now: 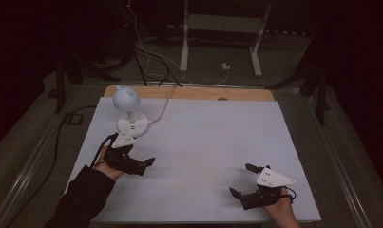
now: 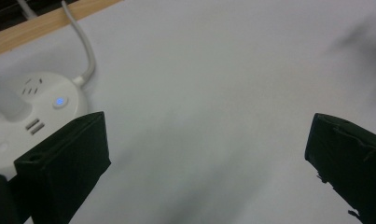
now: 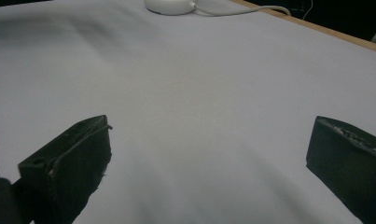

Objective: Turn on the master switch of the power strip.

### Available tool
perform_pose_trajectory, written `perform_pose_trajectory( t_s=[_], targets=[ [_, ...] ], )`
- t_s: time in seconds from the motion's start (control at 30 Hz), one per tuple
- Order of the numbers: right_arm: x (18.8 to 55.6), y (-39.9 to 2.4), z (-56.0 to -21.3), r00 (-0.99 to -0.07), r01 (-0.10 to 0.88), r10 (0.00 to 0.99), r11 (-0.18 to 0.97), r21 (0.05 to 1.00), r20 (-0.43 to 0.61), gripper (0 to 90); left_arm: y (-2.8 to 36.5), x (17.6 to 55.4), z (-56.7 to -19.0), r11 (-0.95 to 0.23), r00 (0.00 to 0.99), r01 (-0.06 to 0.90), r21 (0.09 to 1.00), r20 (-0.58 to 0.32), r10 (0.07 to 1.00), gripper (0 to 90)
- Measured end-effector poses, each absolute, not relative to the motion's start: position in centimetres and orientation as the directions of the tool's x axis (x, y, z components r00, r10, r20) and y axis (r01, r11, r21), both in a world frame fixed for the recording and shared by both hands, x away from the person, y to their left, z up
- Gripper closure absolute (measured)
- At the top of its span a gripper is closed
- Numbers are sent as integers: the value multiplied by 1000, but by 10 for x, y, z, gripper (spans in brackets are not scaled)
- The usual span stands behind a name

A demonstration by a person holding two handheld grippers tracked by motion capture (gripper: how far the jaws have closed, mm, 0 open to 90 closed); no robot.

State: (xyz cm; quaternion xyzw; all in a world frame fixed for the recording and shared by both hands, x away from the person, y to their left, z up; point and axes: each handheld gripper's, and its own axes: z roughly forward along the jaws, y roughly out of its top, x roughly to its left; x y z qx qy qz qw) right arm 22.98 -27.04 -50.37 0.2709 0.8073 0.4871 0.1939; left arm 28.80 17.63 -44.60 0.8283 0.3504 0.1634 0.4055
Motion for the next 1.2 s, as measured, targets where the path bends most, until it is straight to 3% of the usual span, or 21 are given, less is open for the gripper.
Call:
perform_pose_trajectory(
  t_s=[1.2],
  targets=[
    [230,-269,-505,-782,252,621,387,887,-49,0,200,226,-523,-449,684,477,756,1,729,3]
  ],
)
